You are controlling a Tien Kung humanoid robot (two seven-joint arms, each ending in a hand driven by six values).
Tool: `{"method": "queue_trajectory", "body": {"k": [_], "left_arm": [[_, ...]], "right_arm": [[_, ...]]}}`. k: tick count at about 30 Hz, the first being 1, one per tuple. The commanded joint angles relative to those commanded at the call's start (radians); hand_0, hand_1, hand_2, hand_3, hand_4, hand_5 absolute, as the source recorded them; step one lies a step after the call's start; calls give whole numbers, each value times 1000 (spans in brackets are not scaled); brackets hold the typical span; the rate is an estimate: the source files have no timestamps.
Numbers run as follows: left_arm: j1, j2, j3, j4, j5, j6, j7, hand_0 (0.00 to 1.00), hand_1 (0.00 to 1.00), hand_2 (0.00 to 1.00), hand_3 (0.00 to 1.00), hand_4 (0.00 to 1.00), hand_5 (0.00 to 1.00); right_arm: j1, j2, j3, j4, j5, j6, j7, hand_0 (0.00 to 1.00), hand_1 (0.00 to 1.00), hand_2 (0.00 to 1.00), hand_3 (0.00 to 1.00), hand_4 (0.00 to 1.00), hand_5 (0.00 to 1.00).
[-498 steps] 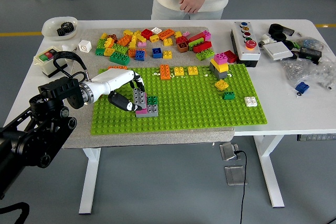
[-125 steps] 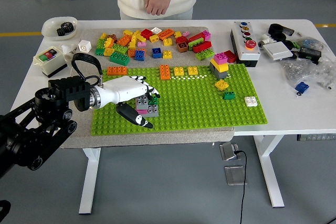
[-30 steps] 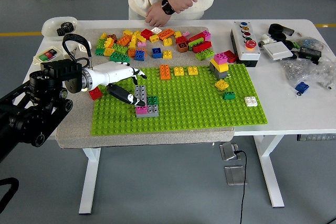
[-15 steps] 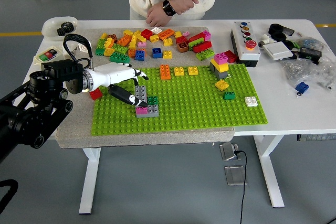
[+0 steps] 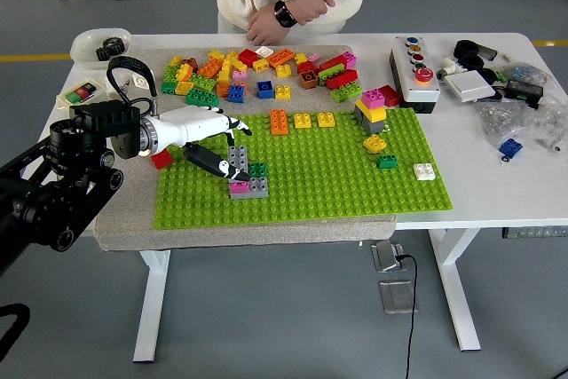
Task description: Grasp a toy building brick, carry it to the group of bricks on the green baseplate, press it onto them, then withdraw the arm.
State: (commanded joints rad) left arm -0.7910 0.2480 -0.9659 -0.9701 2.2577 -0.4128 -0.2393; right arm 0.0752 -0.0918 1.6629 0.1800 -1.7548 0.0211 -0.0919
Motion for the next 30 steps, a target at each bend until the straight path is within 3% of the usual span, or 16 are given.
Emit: {"method": "queue_trajectory", "body": {"k": [30], "left_arm": [[4, 6, 0, -12, 0, -20, 1, 998, 862, 681, 870, 998, 816]], "right_arm": [[-2, 2, -4, 0, 3, -1, -1, 747, 639, 681, 641, 853, 569]]}}
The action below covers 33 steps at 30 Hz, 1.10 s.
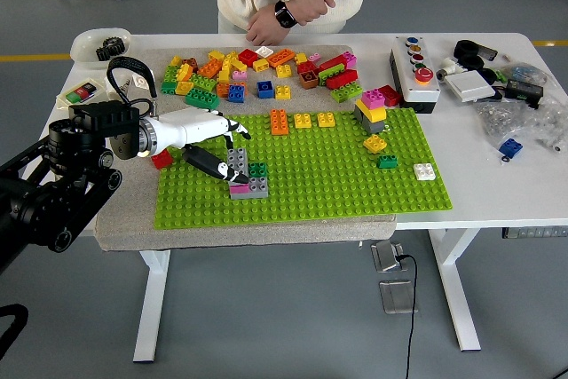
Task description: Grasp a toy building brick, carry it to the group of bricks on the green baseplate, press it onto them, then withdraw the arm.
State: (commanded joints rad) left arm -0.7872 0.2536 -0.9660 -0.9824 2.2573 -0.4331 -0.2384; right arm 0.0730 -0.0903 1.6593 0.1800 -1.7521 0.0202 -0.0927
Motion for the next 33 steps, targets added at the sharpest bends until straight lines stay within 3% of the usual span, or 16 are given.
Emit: {"method": "queue_trajectory", "body": {"k": [22, 27, 28, 33], "left_arm": [[-2, -5, -30, -4, -4, 33, 11, 998, 871, 717, 872, 998, 807], [17, -4, -83, -40, 10, 44, 26, 998, 871, 717, 872, 998, 807], [23, -3, -100, -52, 12, 47, 28, 998, 904, 776, 793, 998, 804], [68, 8, -167, -117, 12, 54, 38, 998, 904, 776, 793, 998, 804]], "right_arm": [[1, 0, -2, 0, 1, 1, 0, 747, 639, 681, 641, 854, 574], [1, 0, 0, 0, 1, 2, 0, 747, 639, 681, 641, 854, 574], [1, 0, 0, 0, 1, 2, 0, 748, 639, 682, 640, 854, 574], [1, -1, 1, 0, 2, 1, 0, 748, 639, 682, 640, 854, 574]]}}
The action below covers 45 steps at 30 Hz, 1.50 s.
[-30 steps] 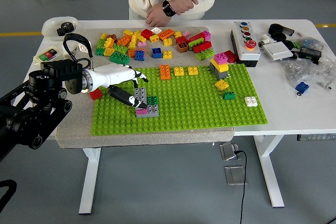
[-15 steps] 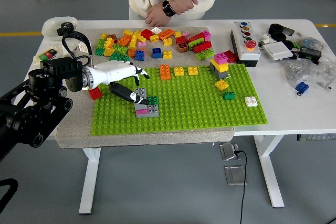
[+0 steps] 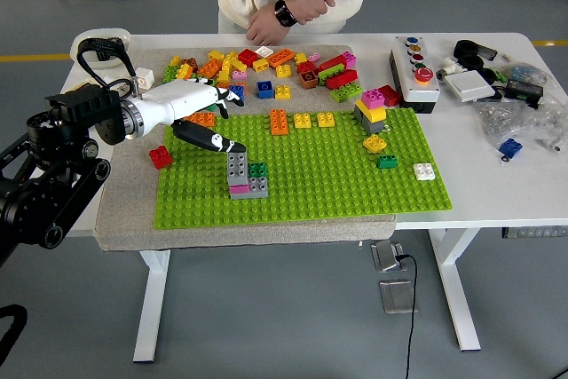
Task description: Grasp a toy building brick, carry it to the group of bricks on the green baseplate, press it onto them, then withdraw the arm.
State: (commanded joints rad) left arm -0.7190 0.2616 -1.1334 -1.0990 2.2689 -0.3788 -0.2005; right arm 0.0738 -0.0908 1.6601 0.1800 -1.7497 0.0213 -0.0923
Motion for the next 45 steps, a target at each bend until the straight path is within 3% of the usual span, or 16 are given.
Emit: {"method": "queue_trajectory", "body": {"k": [1, 6, 7, 12, 13, 18, 26, 45], "left_arm": [[12, 2, -11, -14, 0, 1, 2, 998, 960, 877, 708, 998, 800], [70, 10, -53, -76, 0, 2, 2, 998, 960, 877, 708, 998, 800], [84, 13, -61, -90, 0, 3, 1, 998, 998, 911, 714, 998, 885], [138, 28, -77, -142, 0, 13, -5, 998, 998, 911, 714, 998, 885], [152, 30, -77, -154, 0, 16, -6, 998, 998, 947, 698, 998, 998], [206, 28, -71, -193, 0, 43, -15, 998, 998, 947, 698, 998, 998], [223, 16, -44, -177, 0, 69, -26, 998, 998, 954, 687, 998, 998], [228, 3, -15, -140, 0, 69, -28, 998, 998, 953, 690, 998, 998]], "right_arm": [[-1, 0, 1, 0, 1, 0, 0, 747, 639, 682, 638, 854, 576], [-2, 1, 2, 0, 0, 1, 0, 747, 639, 682, 638, 854, 576], [-1, 1, 2, 0, 1, 1, 1, 748, 639, 682, 636, 853, 575], [1, -1, 4, 0, 1, 1, 1, 748, 639, 682, 636, 853, 575], [1, -1, 5, 0, 2, 1, 1, 748, 638, 682, 635, 853, 575], [1, -1, 6, 0, 0, 2, 0, 748, 638, 682, 635, 853, 575], [1, -2, 1, 0, -3, 3, 0, 747, 638, 682, 635, 854, 576], [0, 1, -6, 0, -3, 3, 0, 747, 637, 682, 634, 853, 575]]}}
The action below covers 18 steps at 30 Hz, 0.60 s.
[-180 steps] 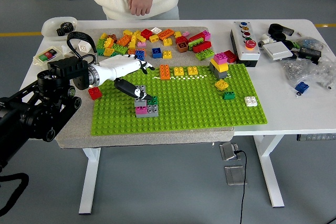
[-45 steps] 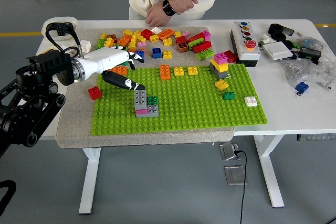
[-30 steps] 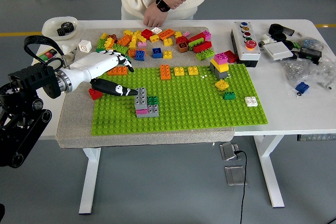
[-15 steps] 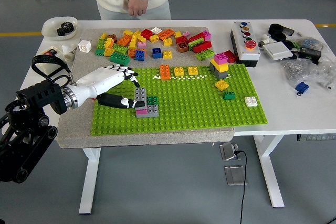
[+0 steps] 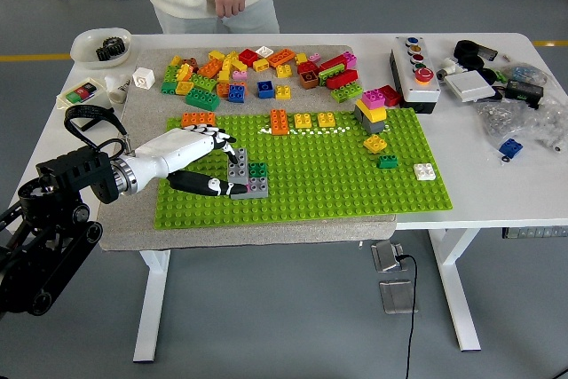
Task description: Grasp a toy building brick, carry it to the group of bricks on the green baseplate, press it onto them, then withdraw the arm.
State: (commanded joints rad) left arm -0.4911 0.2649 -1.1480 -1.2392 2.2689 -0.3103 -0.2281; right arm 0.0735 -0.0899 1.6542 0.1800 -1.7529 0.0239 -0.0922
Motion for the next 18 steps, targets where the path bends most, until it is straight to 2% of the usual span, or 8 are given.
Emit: {"method": "queue_trajectory", "body": {"k": [18], "left_arm": [[-19, -13, 5, 24, 0, 3, 2, 998, 998, 947, 692, 998, 998]], "right_arm": [[3, -1, 1, 0, 0, 0, 1, 748, 637, 681, 634, 853, 575]]}}
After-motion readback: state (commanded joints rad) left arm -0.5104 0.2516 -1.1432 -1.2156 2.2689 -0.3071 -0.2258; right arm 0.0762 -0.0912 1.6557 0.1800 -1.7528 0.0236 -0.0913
